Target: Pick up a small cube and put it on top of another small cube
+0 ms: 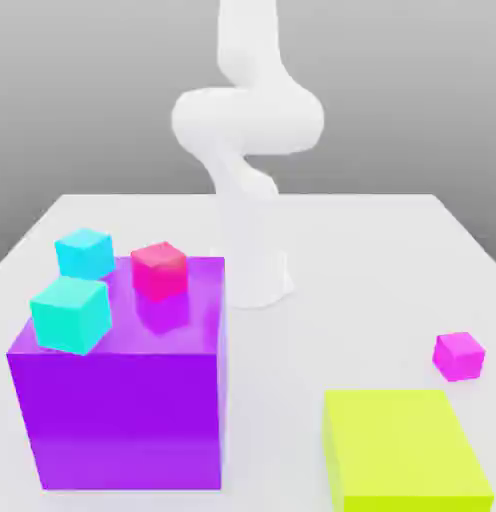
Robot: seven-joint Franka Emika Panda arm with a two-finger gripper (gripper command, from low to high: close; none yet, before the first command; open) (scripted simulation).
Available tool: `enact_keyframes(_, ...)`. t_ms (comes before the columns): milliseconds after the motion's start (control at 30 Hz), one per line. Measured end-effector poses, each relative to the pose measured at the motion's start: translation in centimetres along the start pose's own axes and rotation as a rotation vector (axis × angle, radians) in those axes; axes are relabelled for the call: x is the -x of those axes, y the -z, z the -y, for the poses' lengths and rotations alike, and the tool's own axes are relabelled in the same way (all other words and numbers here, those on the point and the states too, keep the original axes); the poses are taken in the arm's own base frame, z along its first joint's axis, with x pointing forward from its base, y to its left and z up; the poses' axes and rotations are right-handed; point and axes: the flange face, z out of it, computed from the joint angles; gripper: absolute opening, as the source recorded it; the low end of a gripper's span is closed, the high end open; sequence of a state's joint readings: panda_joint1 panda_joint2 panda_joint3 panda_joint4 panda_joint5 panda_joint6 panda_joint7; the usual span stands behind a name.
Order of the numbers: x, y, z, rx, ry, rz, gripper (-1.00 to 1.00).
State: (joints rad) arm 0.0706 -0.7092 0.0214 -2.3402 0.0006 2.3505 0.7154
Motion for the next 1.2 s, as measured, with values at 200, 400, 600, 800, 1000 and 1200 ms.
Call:
enact_keyframes(200,10.4,-12.7,4.7,0.019,0.404,0.223,0.0)
enact_keyframes(400,24.5,-21.4,5.8,0.004,0.813,0.435,0.0)
enact_keyframes(600,40.6,-25.7,3.0,-0.048,1.251,0.647,0.0)
enact_keyframes(800,50.5,-28.7,-2.6,-0.084,1.515,0.789,0.0)
enact_keyframes(1000,52.7,-31.8,-4.6,-0.085,1.523,0.795,-1.0)
enact_keyframes(1200,52.5,-31.5,-4.4,-0.083,1.524,0.796,-1.0)
